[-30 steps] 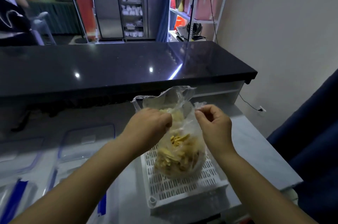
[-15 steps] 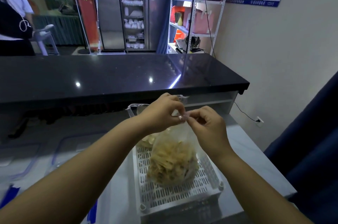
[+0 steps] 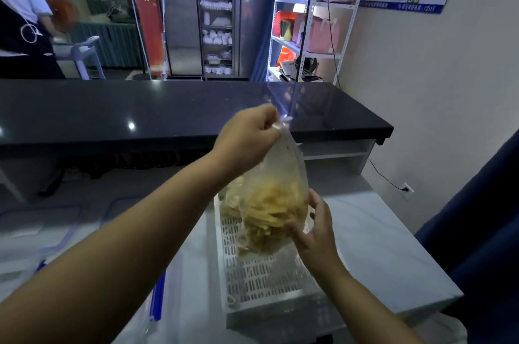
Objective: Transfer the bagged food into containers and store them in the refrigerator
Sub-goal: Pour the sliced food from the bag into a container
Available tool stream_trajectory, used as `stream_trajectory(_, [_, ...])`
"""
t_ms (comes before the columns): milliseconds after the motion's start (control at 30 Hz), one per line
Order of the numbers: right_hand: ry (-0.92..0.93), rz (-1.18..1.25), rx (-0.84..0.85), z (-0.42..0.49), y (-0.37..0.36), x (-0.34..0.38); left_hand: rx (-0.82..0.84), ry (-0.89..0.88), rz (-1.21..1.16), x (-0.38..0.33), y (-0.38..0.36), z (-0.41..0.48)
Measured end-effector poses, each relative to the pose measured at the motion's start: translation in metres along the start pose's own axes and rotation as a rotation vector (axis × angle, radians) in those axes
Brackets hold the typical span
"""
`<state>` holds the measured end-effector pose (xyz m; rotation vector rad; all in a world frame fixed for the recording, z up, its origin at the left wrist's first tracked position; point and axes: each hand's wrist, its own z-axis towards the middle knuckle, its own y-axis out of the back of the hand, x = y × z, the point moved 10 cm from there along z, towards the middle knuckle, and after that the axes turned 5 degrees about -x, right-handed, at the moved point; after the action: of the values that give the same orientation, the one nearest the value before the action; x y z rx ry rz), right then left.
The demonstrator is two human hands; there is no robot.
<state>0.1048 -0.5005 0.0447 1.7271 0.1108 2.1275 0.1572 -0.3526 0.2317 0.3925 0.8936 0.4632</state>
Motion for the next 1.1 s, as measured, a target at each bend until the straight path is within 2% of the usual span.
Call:
stream_trajectory(133, [0.055, 0.002, -0.009, -0.002, -0.024, 0.02, -0.077, -0.016, -0.033, -0.008, 0.027, -0.002])
stream_trajectory(367, [0.025, 0.411, -0.064, -0.005, -0.065, 0.045, -0.162, 0.013, -0.041, 0.006, 0.078, -0.019])
stream_trajectory(500, [0.006, 0.509, -0.101, -0.008, -0.097, 0.062, -0.224, 0.09, -0.004, 0.038, 0.116, -0.038])
stream_trajectory(633, [0.047, 0.478, -0.003, -0.014, -0.137, 0.078, -0.276, 0.232, -0.05, 0.086, 0.158, -0.069])
stream_trajectory(733, [0.073, 0.413, 0.068, -0.02, -0.161, 0.087, -0.256, 0.356, -0.158, 0.129, 0.186, -0.101])
stream_trajectory(900, [0.206, 0.188, 0.182, -0.026, -0.189, 0.103, -0.212, 0.552, -0.225, 0.199, 0.208, -0.165])
stream_trajectory(1100, [0.392, -0.168, 0.282, -0.03, -0.217, 0.115, -0.107, 0.668, -0.226, 0.257, 0.196, -0.214])
